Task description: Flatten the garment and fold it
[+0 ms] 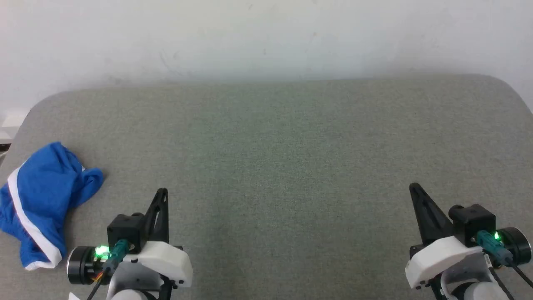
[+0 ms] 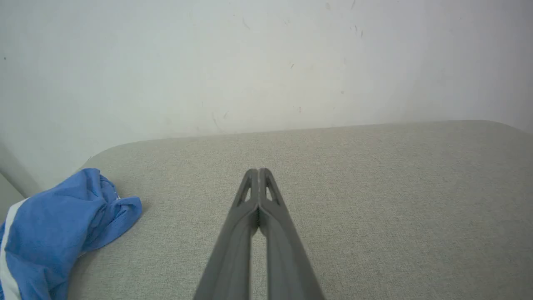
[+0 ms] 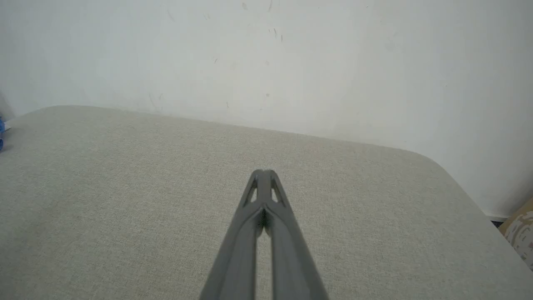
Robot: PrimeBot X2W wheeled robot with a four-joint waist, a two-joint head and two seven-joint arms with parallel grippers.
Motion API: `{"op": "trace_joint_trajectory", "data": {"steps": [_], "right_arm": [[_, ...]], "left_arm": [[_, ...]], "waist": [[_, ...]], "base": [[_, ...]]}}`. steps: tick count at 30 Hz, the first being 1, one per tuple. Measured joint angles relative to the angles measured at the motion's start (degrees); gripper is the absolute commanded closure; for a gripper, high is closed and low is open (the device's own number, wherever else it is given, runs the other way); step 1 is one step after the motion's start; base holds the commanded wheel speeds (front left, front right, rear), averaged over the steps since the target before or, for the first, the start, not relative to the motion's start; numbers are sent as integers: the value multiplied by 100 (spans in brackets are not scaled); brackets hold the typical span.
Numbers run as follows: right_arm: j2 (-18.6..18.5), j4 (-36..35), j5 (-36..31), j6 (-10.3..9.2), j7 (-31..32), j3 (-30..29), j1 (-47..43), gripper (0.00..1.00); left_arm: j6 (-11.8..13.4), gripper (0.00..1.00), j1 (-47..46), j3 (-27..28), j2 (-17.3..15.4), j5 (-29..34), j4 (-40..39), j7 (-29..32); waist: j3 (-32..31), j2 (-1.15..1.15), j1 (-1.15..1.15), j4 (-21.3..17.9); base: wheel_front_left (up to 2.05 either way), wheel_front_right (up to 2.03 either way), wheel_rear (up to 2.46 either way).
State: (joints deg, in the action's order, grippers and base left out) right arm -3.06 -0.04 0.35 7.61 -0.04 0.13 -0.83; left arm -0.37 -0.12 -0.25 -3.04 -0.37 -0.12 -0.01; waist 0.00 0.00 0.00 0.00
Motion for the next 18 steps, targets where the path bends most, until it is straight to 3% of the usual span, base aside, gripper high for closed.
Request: {"op": "trace_joint_trajectory", "data": {"steps": [18], "right_arm": [[0,0,0,0,0,0,0,100]], "left_arm": [[0,100,0,0,0,0,0,0]], "waist": [[0,0,0,0]], "base": [[0,0,0]]}}
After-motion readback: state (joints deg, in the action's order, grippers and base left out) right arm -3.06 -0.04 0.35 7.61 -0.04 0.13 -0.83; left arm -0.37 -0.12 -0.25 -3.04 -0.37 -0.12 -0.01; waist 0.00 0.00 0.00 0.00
